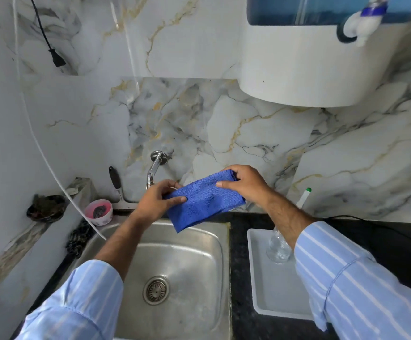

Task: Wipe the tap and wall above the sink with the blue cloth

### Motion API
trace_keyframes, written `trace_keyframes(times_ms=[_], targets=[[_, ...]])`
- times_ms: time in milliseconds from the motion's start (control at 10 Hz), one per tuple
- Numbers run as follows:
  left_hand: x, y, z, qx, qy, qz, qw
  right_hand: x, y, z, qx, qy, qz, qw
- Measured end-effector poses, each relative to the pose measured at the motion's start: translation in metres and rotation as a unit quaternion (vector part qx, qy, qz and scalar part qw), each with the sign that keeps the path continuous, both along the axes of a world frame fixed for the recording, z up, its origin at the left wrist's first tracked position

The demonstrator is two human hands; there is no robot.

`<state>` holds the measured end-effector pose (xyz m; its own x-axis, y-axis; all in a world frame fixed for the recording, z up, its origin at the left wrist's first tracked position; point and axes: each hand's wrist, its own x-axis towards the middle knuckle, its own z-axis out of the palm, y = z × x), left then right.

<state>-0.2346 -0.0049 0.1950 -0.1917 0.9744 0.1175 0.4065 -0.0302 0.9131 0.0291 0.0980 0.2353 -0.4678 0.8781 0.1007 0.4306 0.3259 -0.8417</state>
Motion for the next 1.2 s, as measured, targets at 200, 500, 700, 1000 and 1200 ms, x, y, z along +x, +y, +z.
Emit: trace_keyframes(times_ms=[200, 500, 700, 1000, 1200], targets=[[0.055, 0.015, -0.027, -0.089, -0.031, 0.011, 0.995, 0.069, -0.017, -0.051, -0.100, 0.022, -0.057, 0.993], [0.175, 0.033, -0.126, -0.203, 0.052, -0.139, 0.968, 0.193, -0.050, -0.159, -0.120, -0.179, -0.199, 0.956], [0.243, 0.052, -0.184, -0.244, 0.150, -0.152, 0.946, 0.240, -0.049, -0.218, -0.150, -0.257, -0.276, 0.914], [0.285, 0.059, -0.234, -0.202, 0.373, -0.222, 0.878, 0.246, -0.045, -0.281, -0.173, -0.383, -0.216, 0.881], [0.287, 0.057, -0.241, -0.103, 0.583, -0.253, 0.765, 0.230, -0.048, -0.269, -0.104, -0.482, -0.157, 0.856]])
